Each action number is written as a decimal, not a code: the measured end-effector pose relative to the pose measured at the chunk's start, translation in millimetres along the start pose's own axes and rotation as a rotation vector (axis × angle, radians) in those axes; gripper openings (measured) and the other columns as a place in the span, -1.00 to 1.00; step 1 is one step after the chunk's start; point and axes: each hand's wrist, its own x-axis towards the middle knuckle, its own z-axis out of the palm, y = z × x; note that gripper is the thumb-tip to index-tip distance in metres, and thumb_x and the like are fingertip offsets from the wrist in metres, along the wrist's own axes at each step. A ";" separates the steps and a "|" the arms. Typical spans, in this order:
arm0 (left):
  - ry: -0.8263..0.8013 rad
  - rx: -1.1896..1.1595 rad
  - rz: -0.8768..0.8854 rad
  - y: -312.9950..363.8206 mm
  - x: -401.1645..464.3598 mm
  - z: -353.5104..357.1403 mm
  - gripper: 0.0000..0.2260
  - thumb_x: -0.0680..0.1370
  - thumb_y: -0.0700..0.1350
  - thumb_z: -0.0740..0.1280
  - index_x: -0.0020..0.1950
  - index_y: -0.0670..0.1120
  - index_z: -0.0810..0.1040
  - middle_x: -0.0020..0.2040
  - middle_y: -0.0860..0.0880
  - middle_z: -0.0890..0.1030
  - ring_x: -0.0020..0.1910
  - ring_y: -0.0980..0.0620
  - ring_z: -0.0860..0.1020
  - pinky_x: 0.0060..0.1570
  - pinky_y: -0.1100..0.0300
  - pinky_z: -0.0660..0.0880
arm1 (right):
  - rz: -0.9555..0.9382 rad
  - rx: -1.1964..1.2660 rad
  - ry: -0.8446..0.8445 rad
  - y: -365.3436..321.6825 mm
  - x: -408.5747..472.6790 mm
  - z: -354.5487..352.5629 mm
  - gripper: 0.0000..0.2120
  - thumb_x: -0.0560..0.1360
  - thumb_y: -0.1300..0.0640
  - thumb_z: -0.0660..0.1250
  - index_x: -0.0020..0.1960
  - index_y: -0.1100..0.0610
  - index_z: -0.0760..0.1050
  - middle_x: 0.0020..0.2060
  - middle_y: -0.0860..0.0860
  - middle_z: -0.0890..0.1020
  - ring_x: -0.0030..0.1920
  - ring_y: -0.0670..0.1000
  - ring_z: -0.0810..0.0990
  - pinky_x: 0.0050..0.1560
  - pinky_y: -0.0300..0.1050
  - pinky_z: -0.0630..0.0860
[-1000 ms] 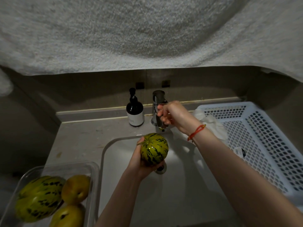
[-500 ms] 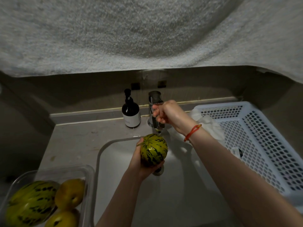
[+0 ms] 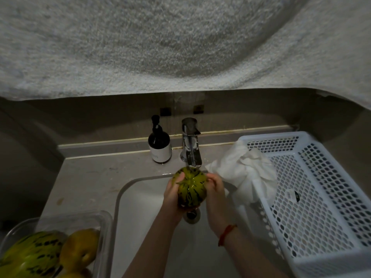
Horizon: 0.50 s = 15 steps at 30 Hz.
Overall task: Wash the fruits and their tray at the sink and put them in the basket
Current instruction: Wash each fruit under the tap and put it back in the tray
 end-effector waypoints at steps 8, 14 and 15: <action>0.115 0.188 0.137 2.5 -4.6 -25.8 -0.52 0.35 0.22 0.39 0.22 0.09 0.50 0.14 -0.15 0.60 0.09 -0.22 0.59 -0.15 -0.19 0.59 | 0.424 0.067 -0.213 9.0 32.9 36.1 -0.69 0.52 0.04 0.28 0.14 0.24 0.54 0.03 0.23 0.63 0.04 0.22 0.61 0.16 0.20 0.52; 0.164 0.477 0.392 13.6 -2.7 -24.9 -0.91 0.57 0.03 0.26 0.04 0.19 0.48 0.06 0.01 0.54 0.01 0.07 0.56 -0.25 0.24 0.58 | 0.663 0.359 -0.244 9.0 34.4 36.1 -0.51 0.60 -0.08 0.04 0.28 0.27 0.44 0.23 0.29 0.51 0.26 0.29 0.47 0.31 0.22 0.37; 0.169 0.509 0.419 14.9 -1.1 -22.3 -0.91 0.59 0.00 0.22 0.02 0.19 0.48 0.05 0.02 0.54 -0.01 0.12 0.54 -0.25 0.32 0.53 | 0.688 0.410 -0.224 11.6 30.8 37.1 -0.50 0.59 -0.09 0.05 0.24 0.29 0.47 0.20 0.29 0.53 0.23 0.28 0.49 0.32 0.22 0.36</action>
